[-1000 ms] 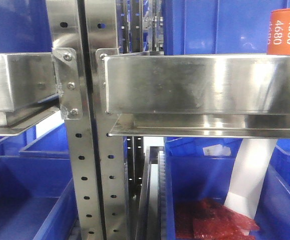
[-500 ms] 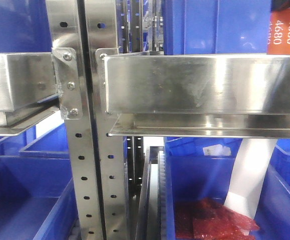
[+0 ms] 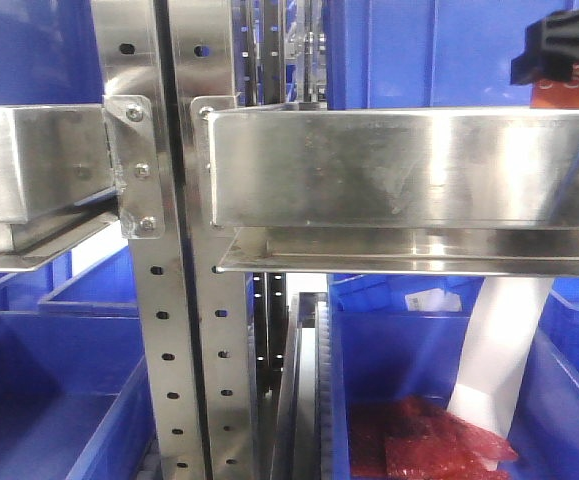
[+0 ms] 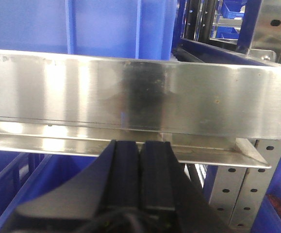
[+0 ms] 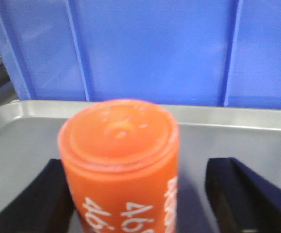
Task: Grab orange capacitor from left shelf to right conveyor
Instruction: 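Close the right gripper around the orange capacitor, then lift the capacitor and withdraw the right arm from the shelf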
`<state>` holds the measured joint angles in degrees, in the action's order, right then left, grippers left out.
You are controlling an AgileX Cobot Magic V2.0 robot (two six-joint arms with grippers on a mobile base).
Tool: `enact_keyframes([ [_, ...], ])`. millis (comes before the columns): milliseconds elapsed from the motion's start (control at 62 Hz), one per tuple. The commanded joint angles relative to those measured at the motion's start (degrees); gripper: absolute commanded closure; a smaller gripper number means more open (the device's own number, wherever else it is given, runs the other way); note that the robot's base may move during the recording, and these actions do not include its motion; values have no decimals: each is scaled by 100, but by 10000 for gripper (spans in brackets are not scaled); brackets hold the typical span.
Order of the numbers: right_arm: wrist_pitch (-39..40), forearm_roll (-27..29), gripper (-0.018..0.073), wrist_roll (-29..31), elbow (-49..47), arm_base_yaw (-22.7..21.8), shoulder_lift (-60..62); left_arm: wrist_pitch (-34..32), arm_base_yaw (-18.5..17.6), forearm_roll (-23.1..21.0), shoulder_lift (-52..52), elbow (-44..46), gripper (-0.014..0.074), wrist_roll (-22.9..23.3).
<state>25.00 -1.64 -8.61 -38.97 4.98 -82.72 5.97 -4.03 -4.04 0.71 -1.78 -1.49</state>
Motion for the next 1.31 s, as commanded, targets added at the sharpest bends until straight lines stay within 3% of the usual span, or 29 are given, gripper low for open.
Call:
enact_keyframes([
  [0,598,-82,81,14,-203,3,159,-462,-9,-20,69,28,723,9],
  [177,610,-142,382,14,-203,3,173,-462,-9,-20,69,28,723,9],
  [242,547,-239,436,14,-203,3,253,-462,-9,-20,69,28,723,9],
  [484,-251,-368,436,14,-203,3,1150,-462,-9,-20,69,28,723,9],
  [726,-2136,-576,437,14,-135,3,2703,-462,-9,-20,69,28,723,9],
  [1290,-5085,-576,437,24,882,3,6895,-462,-9,-20,69,28,723,9],
])
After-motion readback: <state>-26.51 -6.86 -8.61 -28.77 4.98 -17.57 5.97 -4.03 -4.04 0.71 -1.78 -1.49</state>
